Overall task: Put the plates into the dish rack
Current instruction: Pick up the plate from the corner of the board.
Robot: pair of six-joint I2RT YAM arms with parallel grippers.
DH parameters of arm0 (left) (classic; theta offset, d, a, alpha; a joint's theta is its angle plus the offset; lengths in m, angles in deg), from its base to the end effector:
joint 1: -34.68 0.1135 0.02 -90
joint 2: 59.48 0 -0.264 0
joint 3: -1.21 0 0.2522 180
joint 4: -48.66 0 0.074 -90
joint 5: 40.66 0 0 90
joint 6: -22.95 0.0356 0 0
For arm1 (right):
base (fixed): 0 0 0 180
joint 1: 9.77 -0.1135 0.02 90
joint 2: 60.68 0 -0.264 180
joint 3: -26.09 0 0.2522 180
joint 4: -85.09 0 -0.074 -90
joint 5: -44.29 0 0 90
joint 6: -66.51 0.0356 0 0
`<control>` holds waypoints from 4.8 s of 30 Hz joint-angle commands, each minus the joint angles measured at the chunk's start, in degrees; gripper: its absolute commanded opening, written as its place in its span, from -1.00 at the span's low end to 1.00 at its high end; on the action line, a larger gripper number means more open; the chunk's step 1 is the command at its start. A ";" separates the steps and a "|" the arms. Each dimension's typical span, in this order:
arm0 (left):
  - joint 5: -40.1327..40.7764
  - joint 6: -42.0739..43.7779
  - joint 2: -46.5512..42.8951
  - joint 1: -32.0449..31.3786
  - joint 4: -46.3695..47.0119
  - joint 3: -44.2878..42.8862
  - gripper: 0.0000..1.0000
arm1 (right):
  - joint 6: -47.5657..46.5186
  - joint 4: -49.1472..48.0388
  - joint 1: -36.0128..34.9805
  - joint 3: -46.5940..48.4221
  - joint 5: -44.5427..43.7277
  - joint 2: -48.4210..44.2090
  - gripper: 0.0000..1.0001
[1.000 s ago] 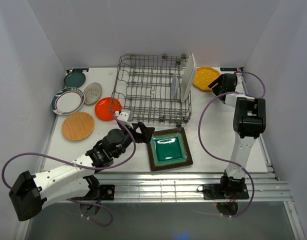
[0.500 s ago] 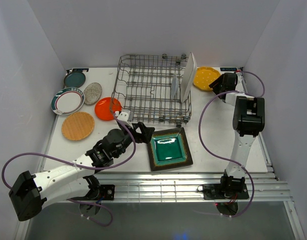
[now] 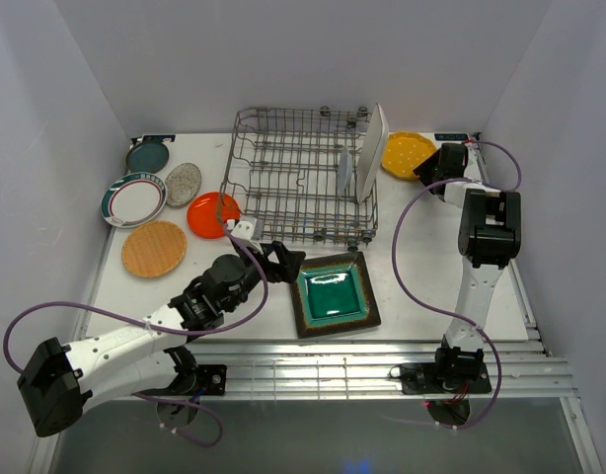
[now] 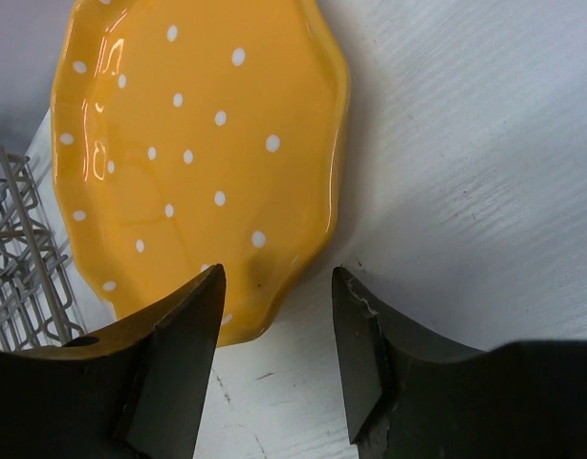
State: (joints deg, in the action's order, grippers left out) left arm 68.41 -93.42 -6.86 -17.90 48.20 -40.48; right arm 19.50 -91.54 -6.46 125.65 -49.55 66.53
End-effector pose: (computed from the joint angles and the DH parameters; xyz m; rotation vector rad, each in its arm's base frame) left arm 0.1386 -0.1620 0.2542 0.1667 1.8051 -0.7018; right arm 0.4959 -0.0311 0.1503 0.8742 1.9420 0.3416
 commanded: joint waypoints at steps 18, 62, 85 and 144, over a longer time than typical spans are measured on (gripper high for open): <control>0.35 0.53 -1.56 0.28 -0.03 -1.61 0.96 | 0.17 1.95 0.20 3.67 -0.03 1.54 -0.33; 0.70 0.88 -1.12 0.19 -0.12 -1.79 0.96 | 2.02 1.87 2.23 -5.03 -2.14 -4.70 -0.48; 1.14 0.97 -1.73 0.19 -0.29 -1.78 0.96 | 1.93 3.10 2.40 -2.66 -0.38 -2.15 0.18; 0.44 0.79 -1.38 0.19 -0.29 -1.87 0.96 | -1.76 9.69 2.49 -6.52 -10.49 -21.48 -0.84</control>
State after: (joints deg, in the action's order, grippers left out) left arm 68.85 -92.99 -7.63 -17.90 48.18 -40.48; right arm 16.28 -74.71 -4.03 118.24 -59.58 50.71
